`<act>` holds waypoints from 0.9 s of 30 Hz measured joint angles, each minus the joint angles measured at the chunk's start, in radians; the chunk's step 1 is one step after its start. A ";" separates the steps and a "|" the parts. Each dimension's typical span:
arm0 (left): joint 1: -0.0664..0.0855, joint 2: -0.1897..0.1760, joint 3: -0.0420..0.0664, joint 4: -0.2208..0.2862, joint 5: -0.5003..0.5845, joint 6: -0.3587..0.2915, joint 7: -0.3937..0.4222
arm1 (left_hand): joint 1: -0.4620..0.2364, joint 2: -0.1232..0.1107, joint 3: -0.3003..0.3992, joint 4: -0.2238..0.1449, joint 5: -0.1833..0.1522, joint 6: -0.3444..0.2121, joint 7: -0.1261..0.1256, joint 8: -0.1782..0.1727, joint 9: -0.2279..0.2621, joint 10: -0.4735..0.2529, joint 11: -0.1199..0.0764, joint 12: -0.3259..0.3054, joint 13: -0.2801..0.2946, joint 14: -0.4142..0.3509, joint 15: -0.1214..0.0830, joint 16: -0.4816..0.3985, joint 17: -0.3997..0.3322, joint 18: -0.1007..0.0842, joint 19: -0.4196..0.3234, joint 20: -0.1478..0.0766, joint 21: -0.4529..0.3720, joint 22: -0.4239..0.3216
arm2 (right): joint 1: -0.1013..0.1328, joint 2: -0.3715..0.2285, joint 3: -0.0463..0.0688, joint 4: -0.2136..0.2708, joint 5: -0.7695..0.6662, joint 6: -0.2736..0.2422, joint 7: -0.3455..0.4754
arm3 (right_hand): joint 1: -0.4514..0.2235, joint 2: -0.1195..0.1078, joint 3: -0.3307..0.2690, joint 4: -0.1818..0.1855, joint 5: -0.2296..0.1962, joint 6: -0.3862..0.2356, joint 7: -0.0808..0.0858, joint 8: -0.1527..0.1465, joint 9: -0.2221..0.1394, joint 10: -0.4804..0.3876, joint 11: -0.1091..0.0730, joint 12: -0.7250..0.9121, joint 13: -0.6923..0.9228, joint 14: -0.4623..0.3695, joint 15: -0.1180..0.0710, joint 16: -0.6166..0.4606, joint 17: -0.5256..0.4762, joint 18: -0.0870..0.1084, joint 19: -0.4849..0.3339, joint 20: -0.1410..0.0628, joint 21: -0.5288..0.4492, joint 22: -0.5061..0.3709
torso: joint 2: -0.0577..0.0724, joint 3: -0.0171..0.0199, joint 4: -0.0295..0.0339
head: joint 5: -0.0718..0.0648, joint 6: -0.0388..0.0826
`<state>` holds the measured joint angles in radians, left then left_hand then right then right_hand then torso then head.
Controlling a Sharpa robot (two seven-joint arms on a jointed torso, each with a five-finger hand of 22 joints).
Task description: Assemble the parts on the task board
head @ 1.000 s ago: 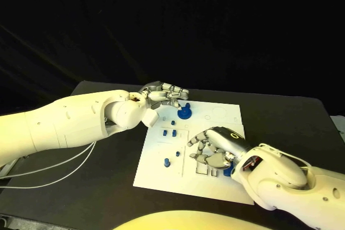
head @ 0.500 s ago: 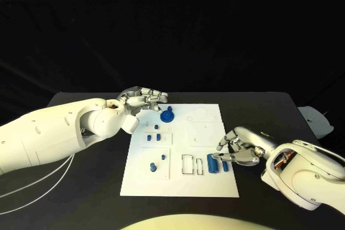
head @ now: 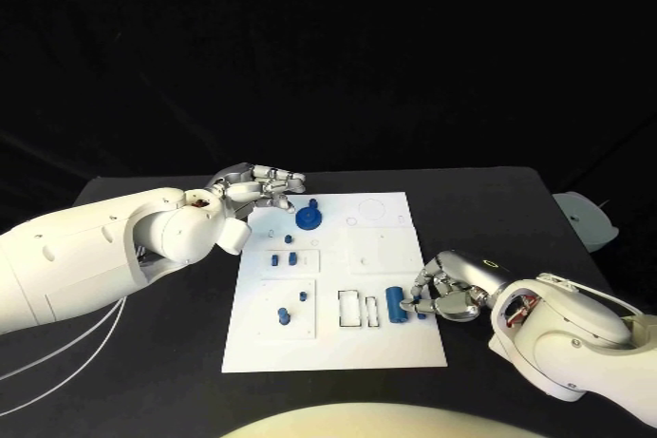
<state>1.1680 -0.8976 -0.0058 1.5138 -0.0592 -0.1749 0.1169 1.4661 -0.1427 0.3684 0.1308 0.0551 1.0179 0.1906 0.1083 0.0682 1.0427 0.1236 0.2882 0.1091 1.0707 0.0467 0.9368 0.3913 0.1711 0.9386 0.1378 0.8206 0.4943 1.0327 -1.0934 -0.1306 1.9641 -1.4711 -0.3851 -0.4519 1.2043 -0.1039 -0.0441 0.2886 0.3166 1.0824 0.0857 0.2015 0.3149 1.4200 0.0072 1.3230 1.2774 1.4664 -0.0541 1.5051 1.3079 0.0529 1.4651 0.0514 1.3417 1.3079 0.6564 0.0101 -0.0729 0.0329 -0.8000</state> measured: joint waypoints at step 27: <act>0.000 -0.007 0.000 0.004 0.000 0.005 -0.001 | -0.009 0.009 -0.007 0.007 0.000 -0.002 -0.002 0.003 0.000 -0.007 0.000 0.006 0.001 -0.003 0.003 -0.004 -0.002 0.000 0.003 0.003 -0.008 -0.005 | -0.031 0.095 0.000 -0.070 -0.084 0.003 -0.086 | -0.017 0.025 -0.038 0.002 0.032 -0.003 -0.004 0.015 0.027 0.000 0.000 0.009 0.018 0.000 0.000 0.004 0.000 0.000 0.000 0.000 0.000 0.000 | 0.000 0.0004 -0.0012 | 0.014 -0.007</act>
<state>1.1677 -0.9042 -0.0060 1.5180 -0.0594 -0.1695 0.1154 1.4575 -0.1340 0.3616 0.1377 0.0551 1.0155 0.1882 0.1118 0.0682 1.0354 0.1238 0.2943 0.1098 1.0672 0.0502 0.9330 0.3895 0.1711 0.9418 0.1410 0.8130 0.4889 1.0021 -0.9988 -0.1303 1.8944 -1.5554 -0.3820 -0.5376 1.1873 -0.0790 -0.0817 0.2901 0.3482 1.0789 0.0820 0.2163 0.3416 1.4198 0.0069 1.3323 1.2952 1.4665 -0.0539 1.5091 1.3077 0.0530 1.4648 0.0517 1.3416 1.3076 0.6564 0.0105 -0.0740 0.0468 -0.8071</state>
